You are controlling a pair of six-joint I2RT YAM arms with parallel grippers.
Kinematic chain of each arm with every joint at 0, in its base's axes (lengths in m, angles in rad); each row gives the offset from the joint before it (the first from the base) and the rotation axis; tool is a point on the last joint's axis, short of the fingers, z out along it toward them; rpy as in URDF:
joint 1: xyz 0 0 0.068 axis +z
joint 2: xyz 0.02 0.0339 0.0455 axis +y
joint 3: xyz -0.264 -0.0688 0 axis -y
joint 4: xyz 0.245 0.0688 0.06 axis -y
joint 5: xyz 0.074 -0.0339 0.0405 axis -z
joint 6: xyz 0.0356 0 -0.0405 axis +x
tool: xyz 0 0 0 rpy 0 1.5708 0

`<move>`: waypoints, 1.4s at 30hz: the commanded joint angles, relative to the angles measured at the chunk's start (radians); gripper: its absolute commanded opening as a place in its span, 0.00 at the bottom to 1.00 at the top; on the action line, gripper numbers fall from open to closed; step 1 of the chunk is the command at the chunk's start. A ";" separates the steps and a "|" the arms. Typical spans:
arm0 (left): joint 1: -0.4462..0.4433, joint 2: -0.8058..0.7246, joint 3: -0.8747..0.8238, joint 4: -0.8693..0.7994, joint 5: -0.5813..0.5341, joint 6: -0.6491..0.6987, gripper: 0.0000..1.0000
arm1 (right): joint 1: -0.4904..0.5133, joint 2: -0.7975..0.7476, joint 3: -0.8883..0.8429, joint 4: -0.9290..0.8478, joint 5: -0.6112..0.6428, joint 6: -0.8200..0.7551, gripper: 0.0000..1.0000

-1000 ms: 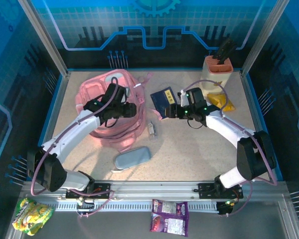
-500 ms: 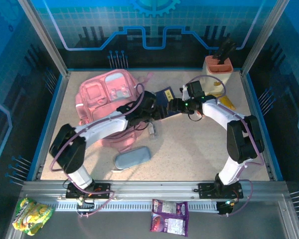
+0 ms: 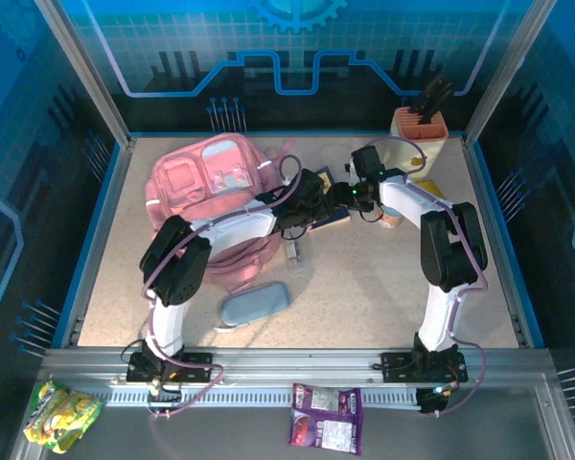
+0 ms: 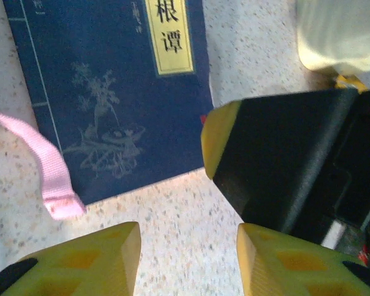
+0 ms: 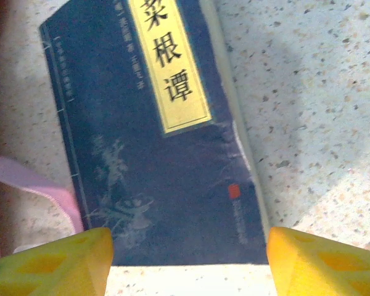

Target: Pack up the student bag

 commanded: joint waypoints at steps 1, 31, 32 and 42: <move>0.029 0.072 0.077 -0.065 -0.057 -0.036 0.43 | -0.019 0.039 0.052 -0.057 0.020 -0.021 0.66; 0.093 0.344 0.381 -0.347 -0.019 0.065 0.54 | -0.014 0.102 -0.009 -0.051 -0.144 -0.018 0.58; 0.086 0.330 0.365 -0.350 -0.030 0.074 0.53 | -0.012 0.088 -0.026 -0.051 -0.141 -0.016 0.58; 0.028 0.169 0.067 -0.210 0.035 0.067 0.50 | 0.024 -0.145 -0.325 0.014 -0.162 0.001 0.53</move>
